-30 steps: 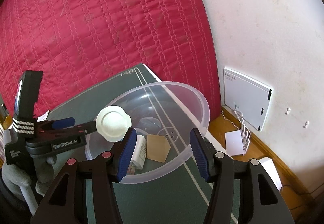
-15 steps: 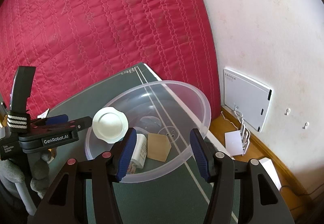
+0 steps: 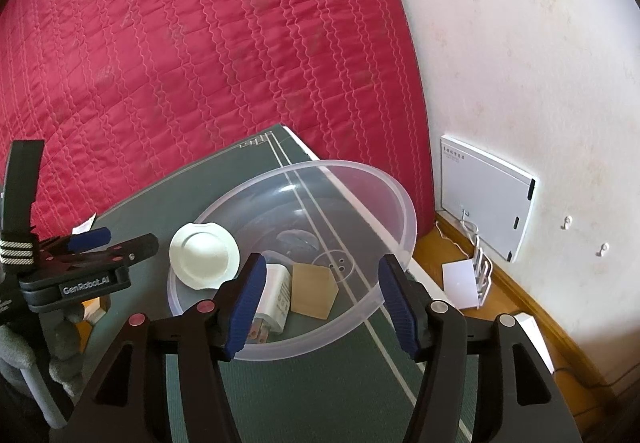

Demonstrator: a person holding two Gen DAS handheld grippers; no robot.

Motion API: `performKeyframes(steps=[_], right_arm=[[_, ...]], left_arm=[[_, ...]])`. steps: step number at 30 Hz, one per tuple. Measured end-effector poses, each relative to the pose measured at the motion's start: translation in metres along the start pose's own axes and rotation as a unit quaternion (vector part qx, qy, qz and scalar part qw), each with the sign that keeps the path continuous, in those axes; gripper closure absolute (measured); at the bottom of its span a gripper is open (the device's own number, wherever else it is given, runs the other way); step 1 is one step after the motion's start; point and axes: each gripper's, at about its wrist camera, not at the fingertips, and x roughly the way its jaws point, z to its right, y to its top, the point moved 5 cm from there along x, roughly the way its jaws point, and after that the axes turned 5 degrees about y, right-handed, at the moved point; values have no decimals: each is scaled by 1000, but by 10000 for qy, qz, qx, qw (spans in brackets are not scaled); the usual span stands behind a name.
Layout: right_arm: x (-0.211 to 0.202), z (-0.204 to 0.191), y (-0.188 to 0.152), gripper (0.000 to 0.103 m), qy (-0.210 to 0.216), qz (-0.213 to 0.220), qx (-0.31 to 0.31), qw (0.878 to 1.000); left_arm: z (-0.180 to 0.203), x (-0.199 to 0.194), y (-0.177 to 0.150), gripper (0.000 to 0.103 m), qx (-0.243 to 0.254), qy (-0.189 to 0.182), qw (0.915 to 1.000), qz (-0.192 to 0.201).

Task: Organize rigid objects
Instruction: 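Open the left gripper and release the white lid in the bowl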

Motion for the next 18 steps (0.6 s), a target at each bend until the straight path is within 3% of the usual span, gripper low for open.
performKeyframes(steps=[18], right_arm=[[-1,-6,-2,40,53,-23,-166,9998]], left_arm=[[-34,-21,-22,12,-304,149,9994,42]])
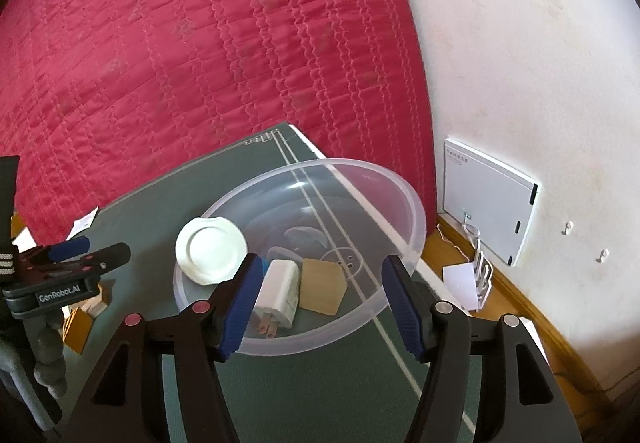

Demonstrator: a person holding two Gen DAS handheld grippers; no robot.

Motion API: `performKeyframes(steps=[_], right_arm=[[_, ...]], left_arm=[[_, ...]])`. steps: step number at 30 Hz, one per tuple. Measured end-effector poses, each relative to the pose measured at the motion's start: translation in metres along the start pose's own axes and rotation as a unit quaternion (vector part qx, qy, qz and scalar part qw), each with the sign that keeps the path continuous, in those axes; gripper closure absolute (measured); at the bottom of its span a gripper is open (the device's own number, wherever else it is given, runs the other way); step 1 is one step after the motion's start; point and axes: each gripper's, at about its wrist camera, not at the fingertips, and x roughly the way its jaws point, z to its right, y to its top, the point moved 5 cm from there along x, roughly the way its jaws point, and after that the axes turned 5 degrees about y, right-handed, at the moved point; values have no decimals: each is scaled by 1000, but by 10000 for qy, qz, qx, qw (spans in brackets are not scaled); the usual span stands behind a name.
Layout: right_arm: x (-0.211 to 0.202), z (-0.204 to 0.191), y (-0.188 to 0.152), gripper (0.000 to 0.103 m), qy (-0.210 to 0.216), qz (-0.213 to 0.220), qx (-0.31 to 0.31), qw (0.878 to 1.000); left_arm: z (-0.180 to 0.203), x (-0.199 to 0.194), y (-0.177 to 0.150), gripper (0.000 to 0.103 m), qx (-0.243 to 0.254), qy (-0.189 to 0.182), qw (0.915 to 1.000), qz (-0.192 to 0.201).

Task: Organize rigid objects
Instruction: 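Open the left gripper and release the white lid in the bowl, then move both grippers back to the block pile and grasp a beige cube with the left gripper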

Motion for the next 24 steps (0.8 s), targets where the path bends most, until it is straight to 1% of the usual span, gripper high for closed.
performKeyframes(steps=[8,14,18,24], right_arm=[[-3,-21,-7,39,190,-94,-303,9993],[-6,-45,-18,37,475,-241,-546,9971],[-7,-61,-26,35,631,-350,-729,9947],[-9,-78,-36,35,790,-500,-916,9914]], left_arm=[[-34,-15,-14,12,-197,184,9996,99],[-65,-29,-26,11,-443,332,9983,162],[-90,-35,-34,10,-651,486,9965,178],[-124,-37,-49,10,-943,728,9928,99]])
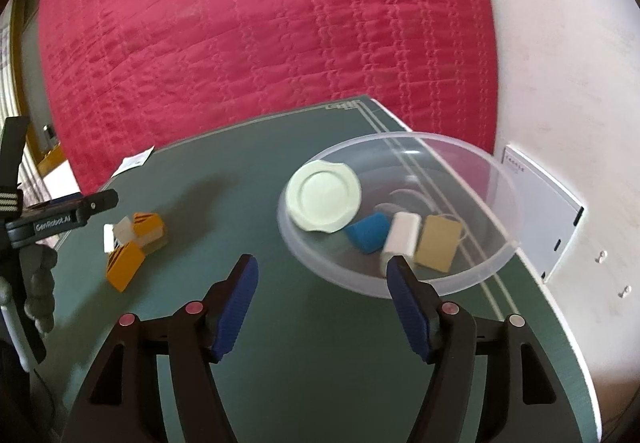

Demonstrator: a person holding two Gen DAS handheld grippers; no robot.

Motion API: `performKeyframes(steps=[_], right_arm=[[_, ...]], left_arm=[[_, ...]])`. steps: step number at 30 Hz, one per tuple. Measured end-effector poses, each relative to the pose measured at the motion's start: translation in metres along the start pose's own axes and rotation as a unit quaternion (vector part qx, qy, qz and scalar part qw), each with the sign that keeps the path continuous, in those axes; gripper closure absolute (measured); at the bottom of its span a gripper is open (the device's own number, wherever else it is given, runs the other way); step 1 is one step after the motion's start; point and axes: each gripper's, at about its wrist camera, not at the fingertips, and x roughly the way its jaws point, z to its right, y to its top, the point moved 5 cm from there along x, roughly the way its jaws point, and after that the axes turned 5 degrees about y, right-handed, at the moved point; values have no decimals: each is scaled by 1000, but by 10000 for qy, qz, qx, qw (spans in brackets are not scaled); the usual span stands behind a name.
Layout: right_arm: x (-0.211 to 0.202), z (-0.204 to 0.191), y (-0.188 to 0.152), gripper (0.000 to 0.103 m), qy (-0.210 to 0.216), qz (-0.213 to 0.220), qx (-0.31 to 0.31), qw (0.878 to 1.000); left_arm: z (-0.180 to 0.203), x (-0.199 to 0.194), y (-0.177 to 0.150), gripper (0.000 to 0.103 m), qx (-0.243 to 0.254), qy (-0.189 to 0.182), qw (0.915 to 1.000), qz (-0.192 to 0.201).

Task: Organize rigid objects
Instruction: 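Move both grippers back to the block pile and grasp a beige cube with the left gripper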

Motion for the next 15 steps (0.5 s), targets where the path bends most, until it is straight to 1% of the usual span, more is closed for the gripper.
performKeyframes(steps=[9,15], right_arm=[[6,-27,-11,35,311,-264,-192,9990],[10,-42,-19,35,481,-429,-309,9974]], left_arm=[[-55,2,-12,10,-397,376,9984,-109],[-74,9,-20,10,-536,523,9969,-237]])
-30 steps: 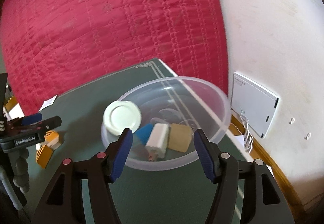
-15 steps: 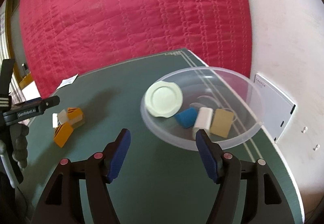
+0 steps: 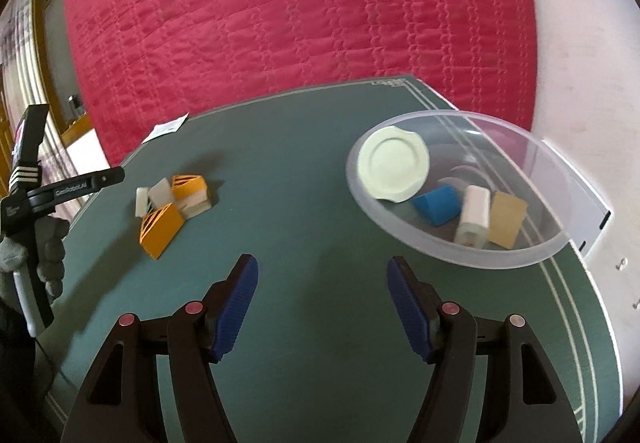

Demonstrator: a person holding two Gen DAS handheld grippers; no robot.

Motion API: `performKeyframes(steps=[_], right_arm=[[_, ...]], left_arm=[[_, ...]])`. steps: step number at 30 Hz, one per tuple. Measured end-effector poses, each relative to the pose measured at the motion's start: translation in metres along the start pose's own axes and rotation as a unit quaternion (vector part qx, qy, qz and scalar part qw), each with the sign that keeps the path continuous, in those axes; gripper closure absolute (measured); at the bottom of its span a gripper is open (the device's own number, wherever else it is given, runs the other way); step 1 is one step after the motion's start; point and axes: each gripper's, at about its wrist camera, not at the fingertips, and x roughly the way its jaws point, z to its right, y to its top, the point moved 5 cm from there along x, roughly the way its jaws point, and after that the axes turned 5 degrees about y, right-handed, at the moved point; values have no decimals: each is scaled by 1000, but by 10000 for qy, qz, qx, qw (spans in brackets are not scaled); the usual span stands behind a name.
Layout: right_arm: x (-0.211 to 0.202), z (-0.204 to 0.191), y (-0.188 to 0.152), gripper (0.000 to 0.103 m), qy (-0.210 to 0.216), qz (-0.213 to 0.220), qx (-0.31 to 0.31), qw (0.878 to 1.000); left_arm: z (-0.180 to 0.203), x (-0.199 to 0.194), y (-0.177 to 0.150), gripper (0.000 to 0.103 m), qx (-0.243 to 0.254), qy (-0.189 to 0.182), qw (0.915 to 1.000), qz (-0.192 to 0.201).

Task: Organize rigid objects
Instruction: 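Move both grippers back to the block pile and grasp a beige cube with the left gripper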

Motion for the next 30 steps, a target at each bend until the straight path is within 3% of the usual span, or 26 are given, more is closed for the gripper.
performKeyframes(steps=[11,22,30], right_arm=[[4,-7,-1,35,78,-93,-20,9999],[5,-8,-3,35,109,-111,-40,9999],[7,-13,-4,35,150,-161,-53,9997]], left_arm=[[3,19,-24,10,230,74,9991,-347],[8,40,-16,11,321,87,9978,-567],[12,53,-8,39,260,-135,9969,-732]])
